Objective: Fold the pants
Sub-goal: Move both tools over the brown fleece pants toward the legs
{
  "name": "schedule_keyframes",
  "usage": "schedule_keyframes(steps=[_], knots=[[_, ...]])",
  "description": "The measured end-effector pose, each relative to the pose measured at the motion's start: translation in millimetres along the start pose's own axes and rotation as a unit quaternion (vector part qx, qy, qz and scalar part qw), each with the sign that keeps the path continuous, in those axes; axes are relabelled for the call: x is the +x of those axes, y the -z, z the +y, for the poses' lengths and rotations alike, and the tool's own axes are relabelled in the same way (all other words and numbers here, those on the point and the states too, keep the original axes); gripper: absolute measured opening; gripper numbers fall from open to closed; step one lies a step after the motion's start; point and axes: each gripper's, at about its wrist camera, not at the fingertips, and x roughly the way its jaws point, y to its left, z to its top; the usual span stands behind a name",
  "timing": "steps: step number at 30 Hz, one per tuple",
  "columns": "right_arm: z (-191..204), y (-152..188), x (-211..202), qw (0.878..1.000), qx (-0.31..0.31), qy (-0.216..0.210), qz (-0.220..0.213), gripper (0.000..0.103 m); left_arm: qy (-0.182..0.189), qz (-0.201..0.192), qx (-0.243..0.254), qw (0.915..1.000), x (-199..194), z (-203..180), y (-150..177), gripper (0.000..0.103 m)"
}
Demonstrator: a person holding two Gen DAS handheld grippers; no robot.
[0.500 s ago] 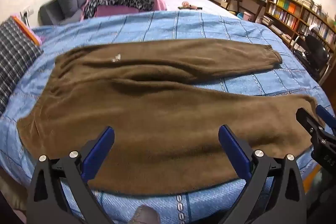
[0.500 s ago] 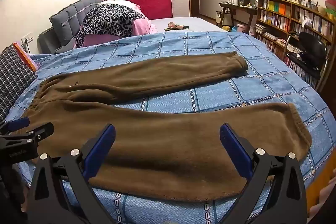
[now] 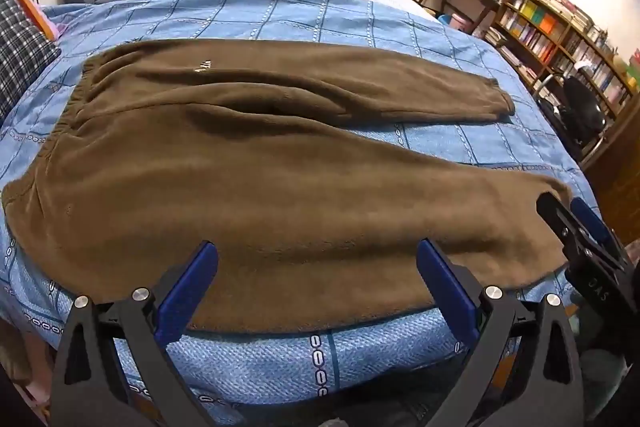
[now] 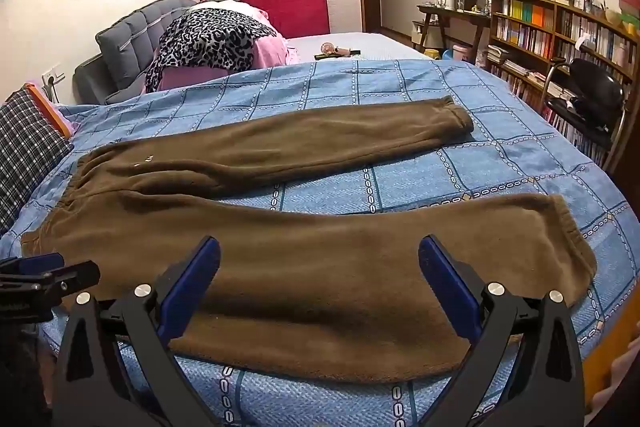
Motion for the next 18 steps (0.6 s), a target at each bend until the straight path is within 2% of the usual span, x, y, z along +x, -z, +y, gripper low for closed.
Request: schedule_keyframes(steps=[4, 10, 18], knots=[[3, -2, 4, 1.000, 0.002, -0.003, 0.005, 0.101, -0.003, -0.008, -0.002, 1.0000, -4, 4, 0, 0.098], [2, -2, 5, 1.000, 0.004, -0.005, 0.007, 0.101, -0.018, -0.016, 0.008, 0.9997, -6, 4, -5, 0.092], [1, 0, 8, 1.000, 0.007, -0.005, 0.009, 0.101, -0.077, -0.040, 0.019, 0.9961, -7, 5, -10, 0.092]])
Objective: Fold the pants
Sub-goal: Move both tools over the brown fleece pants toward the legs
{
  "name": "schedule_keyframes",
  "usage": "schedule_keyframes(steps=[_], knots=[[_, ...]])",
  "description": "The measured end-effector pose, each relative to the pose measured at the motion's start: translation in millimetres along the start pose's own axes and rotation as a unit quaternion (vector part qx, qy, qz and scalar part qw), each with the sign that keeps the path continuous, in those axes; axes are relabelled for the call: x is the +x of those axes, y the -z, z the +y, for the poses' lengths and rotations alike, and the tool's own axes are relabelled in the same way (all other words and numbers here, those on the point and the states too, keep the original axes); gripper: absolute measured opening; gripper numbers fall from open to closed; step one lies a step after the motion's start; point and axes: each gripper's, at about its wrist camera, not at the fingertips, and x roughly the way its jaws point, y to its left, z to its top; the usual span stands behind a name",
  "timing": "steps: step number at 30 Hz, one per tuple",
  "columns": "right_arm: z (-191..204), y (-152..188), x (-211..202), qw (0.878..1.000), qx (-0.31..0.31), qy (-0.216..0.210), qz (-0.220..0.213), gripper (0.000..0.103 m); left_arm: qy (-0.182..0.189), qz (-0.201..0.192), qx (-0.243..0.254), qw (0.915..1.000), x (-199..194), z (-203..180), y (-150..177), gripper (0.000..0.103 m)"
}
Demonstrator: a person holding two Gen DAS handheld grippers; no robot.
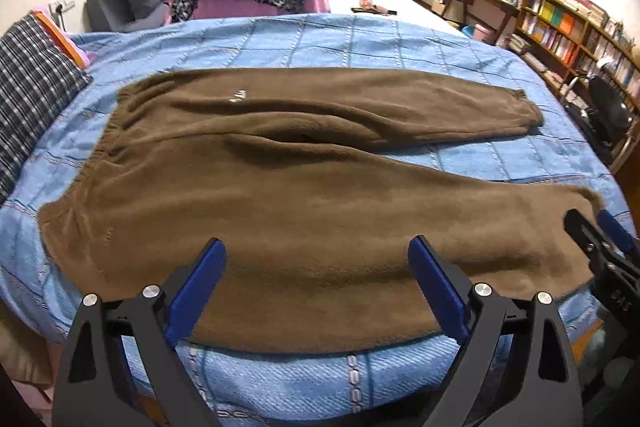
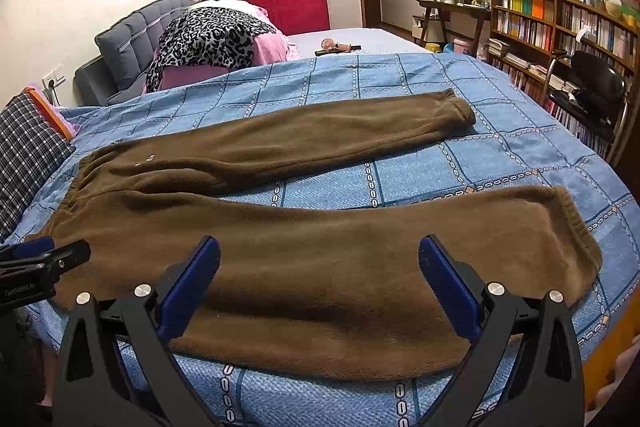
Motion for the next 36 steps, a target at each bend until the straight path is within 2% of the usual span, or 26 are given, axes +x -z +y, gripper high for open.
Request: schedule_keyframes(steps=[11, 16, 36], knots=[[-2, 1, 7, 1.000, 0.002, -0.003, 0.011, 0.101, -0.042, 0.008, -0.007, 0.9990, 13, 13, -2, 0.092], [-5, 1, 11, 1.000, 0.006, -0.002, 0.015, 0.101, -0.062, 0.005, 0.006, 0.9981, 19, 12, -1, 0.092], [-19, -1, 27, 0.999, 0.025, 0.004, 0.028, 0.101, -0.091, 0.028, 0.018, 0.9953, 55, 9, -15, 0.092]])
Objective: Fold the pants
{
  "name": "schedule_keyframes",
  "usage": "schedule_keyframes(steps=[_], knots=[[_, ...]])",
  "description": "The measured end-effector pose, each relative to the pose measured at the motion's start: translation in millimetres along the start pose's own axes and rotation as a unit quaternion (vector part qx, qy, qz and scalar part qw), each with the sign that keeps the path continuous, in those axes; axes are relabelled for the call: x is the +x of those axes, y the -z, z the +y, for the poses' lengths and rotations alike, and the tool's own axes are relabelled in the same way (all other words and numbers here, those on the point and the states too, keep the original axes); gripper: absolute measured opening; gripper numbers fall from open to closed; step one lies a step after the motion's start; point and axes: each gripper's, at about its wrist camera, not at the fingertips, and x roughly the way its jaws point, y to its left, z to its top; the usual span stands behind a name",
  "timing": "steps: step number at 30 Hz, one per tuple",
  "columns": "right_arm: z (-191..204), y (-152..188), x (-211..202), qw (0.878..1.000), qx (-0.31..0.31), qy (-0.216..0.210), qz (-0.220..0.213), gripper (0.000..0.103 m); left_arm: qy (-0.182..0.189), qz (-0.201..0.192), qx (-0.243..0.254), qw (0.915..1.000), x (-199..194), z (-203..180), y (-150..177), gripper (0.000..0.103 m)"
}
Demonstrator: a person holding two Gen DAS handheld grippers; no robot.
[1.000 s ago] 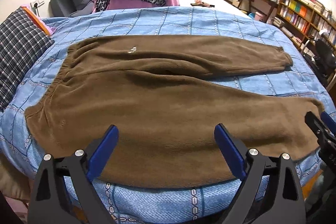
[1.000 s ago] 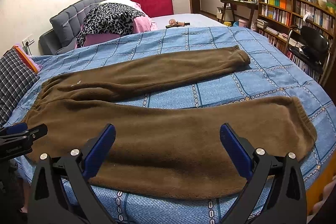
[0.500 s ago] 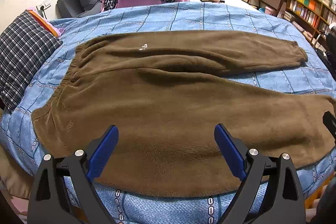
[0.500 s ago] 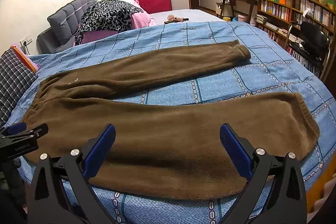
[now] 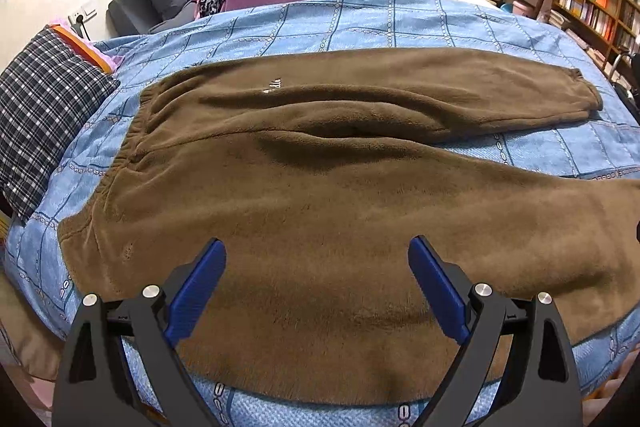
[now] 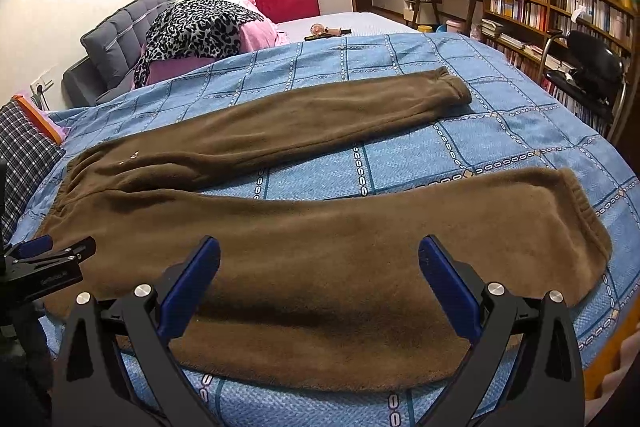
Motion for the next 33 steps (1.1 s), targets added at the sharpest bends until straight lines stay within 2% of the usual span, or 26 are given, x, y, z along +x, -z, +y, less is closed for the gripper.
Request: schedule_keyframes(steps=[14, 20, 27, 33], knots=[[-22, 0, 22, 0.999, 0.027, -0.001, 0.018, 0.101, -0.010, 0.017, 0.009, 0.9998, 22, -13, -12, 0.092], [-40, -2, 29, 0.999, 0.042, 0.013, 0.017, 0.101, -0.021, 0.023, 0.016, 0.9994, 33, -20, -18, 0.092], [-91, -12, 32, 0.995, 0.077, 0.069, -0.004, 0.101, -0.036, 0.032, 0.030, 0.9984, 55, -32, -30, 0.092], [-154, -18, 25, 0.984, 0.111, 0.141, -0.022, 0.101, -0.053, 0.048, 0.040, 0.9966, 80, -39, -36, 0.092]])
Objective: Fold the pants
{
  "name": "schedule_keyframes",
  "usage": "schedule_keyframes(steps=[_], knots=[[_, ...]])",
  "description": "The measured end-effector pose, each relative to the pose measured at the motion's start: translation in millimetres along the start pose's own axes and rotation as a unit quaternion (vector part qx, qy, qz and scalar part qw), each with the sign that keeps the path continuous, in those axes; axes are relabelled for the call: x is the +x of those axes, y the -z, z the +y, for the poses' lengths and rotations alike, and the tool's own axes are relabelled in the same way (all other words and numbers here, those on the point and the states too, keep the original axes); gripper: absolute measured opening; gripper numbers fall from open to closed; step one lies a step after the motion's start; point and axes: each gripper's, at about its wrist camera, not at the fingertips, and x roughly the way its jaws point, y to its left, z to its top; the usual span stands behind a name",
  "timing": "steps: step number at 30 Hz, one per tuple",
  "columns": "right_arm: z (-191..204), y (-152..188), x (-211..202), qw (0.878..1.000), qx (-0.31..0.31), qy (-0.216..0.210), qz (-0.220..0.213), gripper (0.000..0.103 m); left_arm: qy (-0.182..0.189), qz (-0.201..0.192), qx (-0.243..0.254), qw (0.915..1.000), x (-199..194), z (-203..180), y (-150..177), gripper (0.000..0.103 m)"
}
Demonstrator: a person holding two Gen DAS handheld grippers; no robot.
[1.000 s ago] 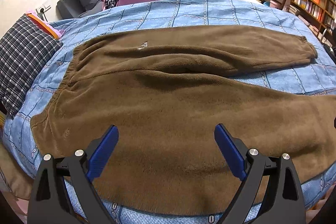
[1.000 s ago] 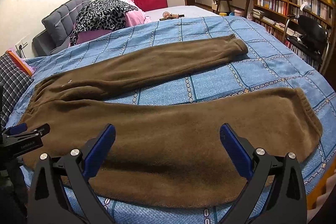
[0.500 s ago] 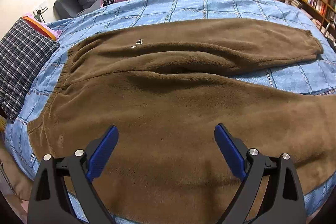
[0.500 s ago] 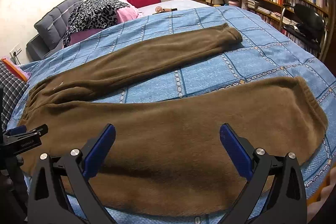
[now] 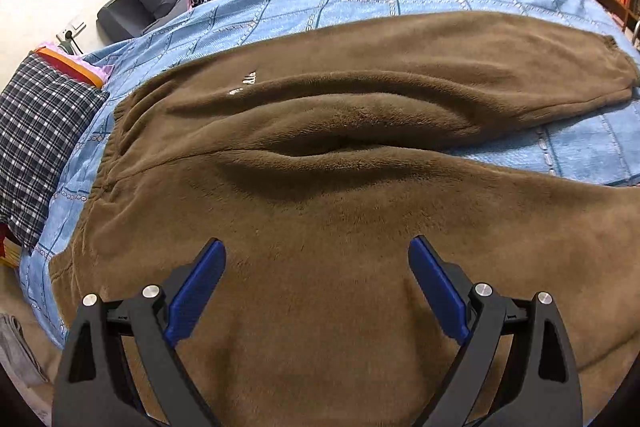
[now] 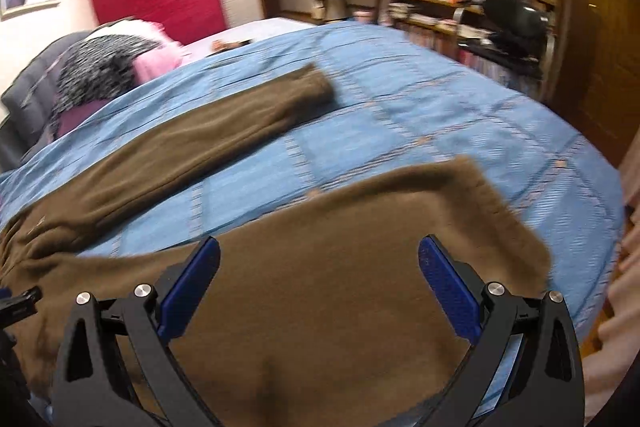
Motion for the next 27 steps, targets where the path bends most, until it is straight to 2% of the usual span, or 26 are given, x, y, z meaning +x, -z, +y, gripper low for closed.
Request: schedule_keyframes(steps=[2, 6, 12, 14, 15, 16, 17, 19, 20, 21, 22, 27], knots=[[-20, -5, 3, 1.000, 0.004, 0.026, -0.007, 0.101, -0.006, 0.008, 0.002, 0.9999, 8, -1, -2, 0.092], [-49, -15, 12, 0.998, 0.012, 0.053, -0.012, 0.101, -0.015, 0.016, 0.001, 0.9998, 21, 0, -6, 0.092], [-78, -38, 58, 0.999, 0.024, 0.028, 0.031, 0.101, -0.012, 0.037, -0.007, 0.9992, 39, 0, -18, 0.092], [-82, -44, 81, 0.998, 0.028, 0.004, 0.064, 0.100, -0.012, 0.042, -0.009, 0.9990, 45, -1, -23, 0.092], [-86, -46, 93, 0.996, 0.030, -0.007, 0.083, 0.096, -0.013, 0.043, -0.009, 0.9989, 49, -1, -26, 0.092], [-85, -46, 101, 0.995, 0.029, -0.013, 0.094, 0.083, -0.016, 0.043, -0.009, 0.9989, 51, -2, -27, 0.092], [-86, -46, 106, 0.995, 0.028, -0.009, 0.100, 0.078, -0.019, 0.043, -0.007, 0.9989, 54, -4, -30, 0.092], [-87, -47, 110, 0.995, 0.020, -0.006, 0.093, 0.056, -0.024, 0.042, -0.004, 0.9988, 58, -6, -34, 0.092], [-88, -49, 110, 0.996, 0.018, -0.010, 0.090, 0.049, -0.028, 0.040, -0.002, 0.9988, 60, -8, -36, 0.093], [-89, -52, 107, 0.996, 0.023, -0.021, 0.084, 0.037, -0.031, 0.039, 0.000, 0.9988, 61, -10, -38, 0.093], [-88, -54, 105, 0.996, 0.025, -0.025, 0.078, 0.033, -0.034, 0.037, 0.001, 0.9987, 62, -11, -40, 0.093], [-83, -55, 102, 0.998, 0.011, 0.013, 0.059, 0.031, -0.042, 0.027, -0.007, 0.9987, 65, -12, -44, 0.096]])
